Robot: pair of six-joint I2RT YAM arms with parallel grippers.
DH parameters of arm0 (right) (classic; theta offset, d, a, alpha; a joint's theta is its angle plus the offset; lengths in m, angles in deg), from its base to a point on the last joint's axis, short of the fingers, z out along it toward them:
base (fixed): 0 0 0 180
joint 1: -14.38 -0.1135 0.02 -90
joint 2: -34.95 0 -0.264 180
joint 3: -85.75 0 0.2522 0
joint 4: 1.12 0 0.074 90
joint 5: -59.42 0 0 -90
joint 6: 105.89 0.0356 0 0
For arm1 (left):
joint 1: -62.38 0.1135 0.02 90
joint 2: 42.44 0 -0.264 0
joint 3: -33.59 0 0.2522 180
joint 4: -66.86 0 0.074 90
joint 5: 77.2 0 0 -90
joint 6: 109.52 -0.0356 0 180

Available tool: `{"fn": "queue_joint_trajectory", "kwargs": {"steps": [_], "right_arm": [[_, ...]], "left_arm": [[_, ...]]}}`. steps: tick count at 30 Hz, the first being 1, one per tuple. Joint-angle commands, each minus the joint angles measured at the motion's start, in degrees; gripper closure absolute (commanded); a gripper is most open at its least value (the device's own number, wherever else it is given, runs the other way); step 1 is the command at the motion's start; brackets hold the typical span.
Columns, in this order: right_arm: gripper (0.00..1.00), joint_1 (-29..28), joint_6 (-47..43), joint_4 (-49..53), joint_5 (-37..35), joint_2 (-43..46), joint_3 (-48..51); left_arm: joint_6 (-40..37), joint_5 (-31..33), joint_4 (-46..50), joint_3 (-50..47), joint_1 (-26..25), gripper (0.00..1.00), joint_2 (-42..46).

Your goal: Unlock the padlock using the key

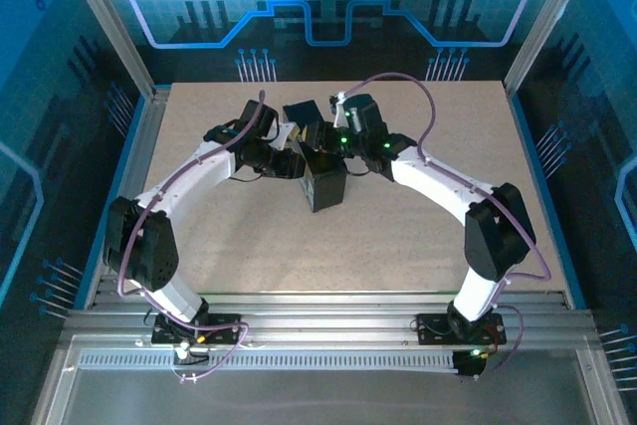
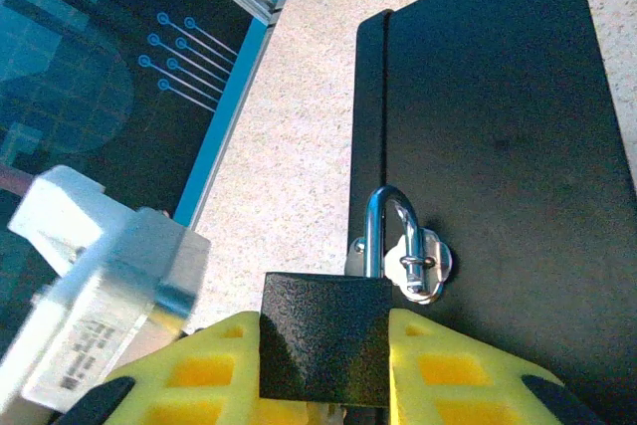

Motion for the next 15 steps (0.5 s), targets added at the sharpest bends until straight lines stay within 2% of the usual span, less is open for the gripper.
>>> {"fn": "queue_joint_trajectory", "kwargs": {"steps": [1,9,15], "right_arm": [[0.8,-0.59,-3.56,-2.17,-5.14,-1.36,-2.37],[0.8,0.75,-4.12,-5.13,-5.68,-2.75,0.59],[0.8,3.23,-0.07,-12.9,-0.99,-6.05,2.63]], "left_arm": [[0.25,-1.91,-0.25,-0.96,-0.27,0.64,-0.66],[1.04,-2.69,-0.65,-1.91,0.82,0.64,0.45],[1.27,-3.61,-0.73,-1.98,0.99,0.65,0.78]]}}
